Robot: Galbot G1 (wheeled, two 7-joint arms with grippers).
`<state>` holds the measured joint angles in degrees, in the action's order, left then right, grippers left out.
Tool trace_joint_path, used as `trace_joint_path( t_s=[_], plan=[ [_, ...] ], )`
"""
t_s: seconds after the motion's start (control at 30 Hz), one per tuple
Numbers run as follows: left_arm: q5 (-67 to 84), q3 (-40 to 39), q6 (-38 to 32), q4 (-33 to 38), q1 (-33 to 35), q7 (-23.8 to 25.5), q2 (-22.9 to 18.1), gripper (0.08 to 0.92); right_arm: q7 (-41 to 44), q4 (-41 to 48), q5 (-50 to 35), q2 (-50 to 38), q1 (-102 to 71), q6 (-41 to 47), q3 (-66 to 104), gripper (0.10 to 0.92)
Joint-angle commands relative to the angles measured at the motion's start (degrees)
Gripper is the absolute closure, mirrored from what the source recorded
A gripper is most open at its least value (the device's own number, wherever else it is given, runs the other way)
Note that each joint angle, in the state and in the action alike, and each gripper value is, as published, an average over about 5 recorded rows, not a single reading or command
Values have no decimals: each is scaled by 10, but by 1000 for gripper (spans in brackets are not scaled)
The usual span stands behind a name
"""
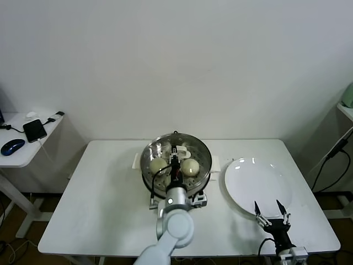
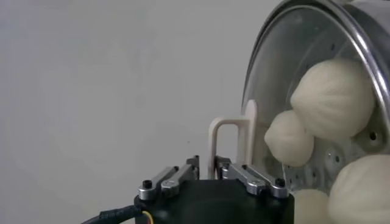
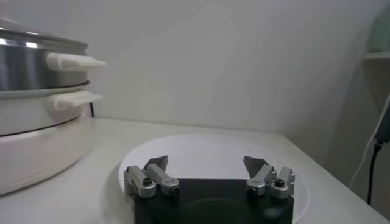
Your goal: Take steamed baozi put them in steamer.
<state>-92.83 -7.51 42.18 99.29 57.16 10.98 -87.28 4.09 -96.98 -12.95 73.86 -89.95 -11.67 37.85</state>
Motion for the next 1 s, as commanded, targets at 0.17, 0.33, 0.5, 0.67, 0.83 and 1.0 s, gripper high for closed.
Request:
trace_joint_path(
  t_s=[0.17, 0.33, 0.5, 0.67, 0.83, 1.0],
  plan=[
    [16, -3, 2, 14, 0, -3, 5, 577, 9, -7, 10, -1, 3, 8, -1, 202],
    [40, -16, 1, 63, 13, 9, 26, 438, 14, -8, 18, 2, 7, 16, -8, 203],
    [62, -22, -2, 131, 46, 22, 57, 291, 0, -16, 12, 8, 5, 9, -20, 202],
    [123, -2, -31, 191, 83, -9, 86, 188, -8, -48, 0, 9, -7, -11, -21, 203],
    [381, 94, -134, 255, 119, -130, 107, 178, -8, -61, -3, 7, -10, -17, -15, 202],
    [719, 235, -216, 283, 142, -250, 137, 177, -8, -57, -11, 9, -10, -28, -9, 203]
  ],
)
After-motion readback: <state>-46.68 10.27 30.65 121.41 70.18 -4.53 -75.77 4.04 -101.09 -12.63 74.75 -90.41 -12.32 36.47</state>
